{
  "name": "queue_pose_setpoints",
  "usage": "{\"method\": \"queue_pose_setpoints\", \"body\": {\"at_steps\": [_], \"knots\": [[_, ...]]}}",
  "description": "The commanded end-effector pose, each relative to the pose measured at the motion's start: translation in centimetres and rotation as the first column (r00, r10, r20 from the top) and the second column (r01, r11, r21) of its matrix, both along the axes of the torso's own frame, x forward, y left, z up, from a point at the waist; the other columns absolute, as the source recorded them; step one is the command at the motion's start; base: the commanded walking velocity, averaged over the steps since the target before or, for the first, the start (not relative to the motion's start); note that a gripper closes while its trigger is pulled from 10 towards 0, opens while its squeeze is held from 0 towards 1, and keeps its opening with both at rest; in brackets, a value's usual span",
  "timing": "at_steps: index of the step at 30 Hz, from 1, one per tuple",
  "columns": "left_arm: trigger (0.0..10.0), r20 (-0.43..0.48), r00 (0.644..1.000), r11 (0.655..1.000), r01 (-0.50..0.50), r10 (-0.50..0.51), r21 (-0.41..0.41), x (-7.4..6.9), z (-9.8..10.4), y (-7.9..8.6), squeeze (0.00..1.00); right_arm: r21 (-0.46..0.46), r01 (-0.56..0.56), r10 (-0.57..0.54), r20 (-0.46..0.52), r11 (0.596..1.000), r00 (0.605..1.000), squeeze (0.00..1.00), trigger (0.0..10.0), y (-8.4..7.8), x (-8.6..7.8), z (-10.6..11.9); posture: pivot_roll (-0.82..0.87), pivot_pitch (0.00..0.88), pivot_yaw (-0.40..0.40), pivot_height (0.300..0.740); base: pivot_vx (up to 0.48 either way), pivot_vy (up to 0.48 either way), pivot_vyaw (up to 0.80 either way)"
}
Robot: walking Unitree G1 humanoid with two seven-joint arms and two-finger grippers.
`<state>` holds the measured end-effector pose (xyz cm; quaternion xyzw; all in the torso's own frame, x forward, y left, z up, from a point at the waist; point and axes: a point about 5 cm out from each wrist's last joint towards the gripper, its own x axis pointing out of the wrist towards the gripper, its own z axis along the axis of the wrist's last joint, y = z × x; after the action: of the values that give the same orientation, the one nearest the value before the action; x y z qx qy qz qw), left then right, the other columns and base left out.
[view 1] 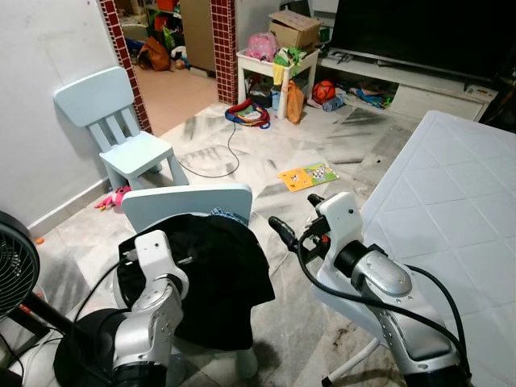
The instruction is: Hang hanger
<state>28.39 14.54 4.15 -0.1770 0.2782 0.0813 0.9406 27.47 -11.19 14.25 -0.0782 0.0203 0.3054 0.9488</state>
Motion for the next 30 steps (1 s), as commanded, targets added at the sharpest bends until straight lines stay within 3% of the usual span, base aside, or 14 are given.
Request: {"method": "queue_pose_setpoints", "body": {"at_steps": [1, 7, 9, 13, 14, 19, 26, 30], "knots": [[10.0, -0.039, 0.999, 1.0, -0.021, 0.02, -0.019, 0.1, -0.4, -0.2, 0.0, -0.014, -0.012, 0.012, 0.004, 1.0, 1.0, 0.0, 10.0, -0.1, -0.4, 0.4, -0.19, 0.0, 0.005, 0.74, 0.0, 0.0, 0.0], [10.0, -0.025, 1.0, 0.999, 0.011, -0.01, 0.034, 0.3, 0.3, -1.5, 0.0, -0.04, -0.011, 0.011, 0.002, 0.999, 1.0, 0.0, 10.0, -0.7, -0.8, 0.5, -0.2, 0.0, 0.006, 0.74, 0.0, 0.0, 0.0], [10.0, 0.021, 0.999, 0.997, 0.028, -0.029, 0.073, -0.3, 1.3, -2.4, 0.0, -0.041, -0.006, 0.005, -0.008, 0.999, 1.0, 0.0, 10.0, -0.8, -0.7, 0.4, -0.19, 0.0, 0.002, 0.74, 0.0, 0.0, 0.0], [10.0, 0.008, 1.0, 0.999, 0.005, -0.006, 0.051, -1.5, 1.3, -2.8, 0.0, -0.037, -0.014, 0.013, -0.015, 0.999, 1.0, 0.0, 10.0, -0.4, -0.6, 0.3, -0.18, 0.0, 0.0, 0.74, 0.0, 0.0, 0.0], [10.0, -0.013, 1.0, 0.999, -0.006, 0.007, 0.041, -2.4, 1.0, -3.0, 0.0, -0.033, -0.023, 0.022, -0.016, 0.999, 1.0, 0.0, 10.0, -0.1, -0.6, 0.3, -0.17, 0.0, -0.002, 0.74, 0.0, 0.0, 0.0], [10.0, -0.09, 0.995, 0.999, -0.033, 0.035, 0.024, -4.3, 0.0, -2.7, 0.0, -0.03, -0.037, 0.037, -0.02, 0.999, 0.999, 0.0, 10.0, 0.4, -0.5, 0.3, -0.14, 0.0, -0.005, 0.74, 0.0, 0.0, 0.0], [10.0, -0.126, 0.992, 1.0, 0.003, 0.0, 0.024, -5.1, 0.1, -2.3, 0.0, -0.036, -0.045, 0.044, -0.015, 0.998, 0.999, 0.0, 10.0, 0.5, -0.1, 0.4, -0.13, 0.0, -0.006, 0.74, 0.0, 0.0, 0.0], [10.0, -0.133, 0.991, 0.999, -0.001, 0.006, 0.039, -4.9, -0.3, -1.6, 0.0, -0.036, -0.042, 0.042, -0.016, 0.998, 0.999, 0.0, 10.0, 0.6, 0.1, 0.2, -0.12, 0.0, -0.006, 0.74, 0.0, 0.0, 0.0]]}}
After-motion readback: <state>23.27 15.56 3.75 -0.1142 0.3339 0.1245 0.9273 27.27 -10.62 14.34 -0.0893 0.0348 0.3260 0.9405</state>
